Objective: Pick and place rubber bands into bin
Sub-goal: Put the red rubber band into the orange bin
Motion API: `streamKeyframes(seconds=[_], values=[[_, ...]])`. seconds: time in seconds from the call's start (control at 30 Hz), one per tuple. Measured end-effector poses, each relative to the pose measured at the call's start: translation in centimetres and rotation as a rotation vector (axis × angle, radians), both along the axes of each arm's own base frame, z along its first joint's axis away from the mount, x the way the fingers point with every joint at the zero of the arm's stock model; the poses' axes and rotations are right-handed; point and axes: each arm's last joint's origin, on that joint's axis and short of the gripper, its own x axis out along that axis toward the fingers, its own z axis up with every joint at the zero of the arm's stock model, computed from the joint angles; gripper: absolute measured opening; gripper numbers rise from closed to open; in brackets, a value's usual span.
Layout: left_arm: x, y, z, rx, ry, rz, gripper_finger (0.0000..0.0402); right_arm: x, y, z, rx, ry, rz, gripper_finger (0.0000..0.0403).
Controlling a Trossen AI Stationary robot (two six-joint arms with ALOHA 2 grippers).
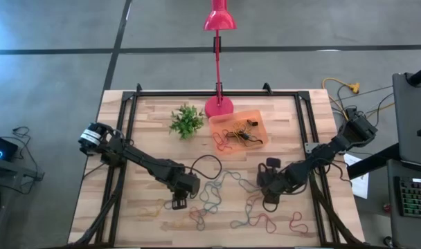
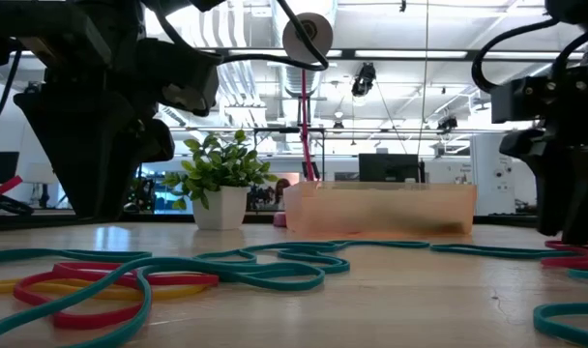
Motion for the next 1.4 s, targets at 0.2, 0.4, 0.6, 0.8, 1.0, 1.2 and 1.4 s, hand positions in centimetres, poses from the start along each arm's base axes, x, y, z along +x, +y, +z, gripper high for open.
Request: streamKeyframes(seconds=[0.2,0.4,0.6,0.8,1.0,1.2,1.4], values=[[0.0,0.0,0.0,0.001,0.001,0.000,0.0125,0.4,-0.3,-0.1,0.002,-0.018,0.009,0.0136],[0.0,0.0,0.0,-0.001,-0.002,0.000,0.0125,0.8,-0.8,-0.9,-0.007,-0.005,-0.015,0.0122],[0.0,0.0,-0.1,0.000,-0.001,0.000,0.0125,0.9,-0.7,-1.2,0.011,0.005,0.001,0.0097],[0.0,0.0,-0.1,0.000,-0.001,0.000,0.0125,0.8,-0.6,-1.2,0.044,0.031,0.036,0.0023],[0.0,0.0,-0.1,-0.001,-0.003,0.000,0.0125,0.9,-0.5,-1.1,0.042,0.032,0.062,0.0008],[0.0,0.0,-0.1,-0.002,-0.005,0.000,0.0125,1.2,-0.3,-0.1,0.039,0.013,0.108,0.0008],[0.0,0.0,-0.1,-0.003,-0.006,0.000,0.0125,1.5,-0.2,1.7,-0.008,-0.021,0.108,0.0008]])
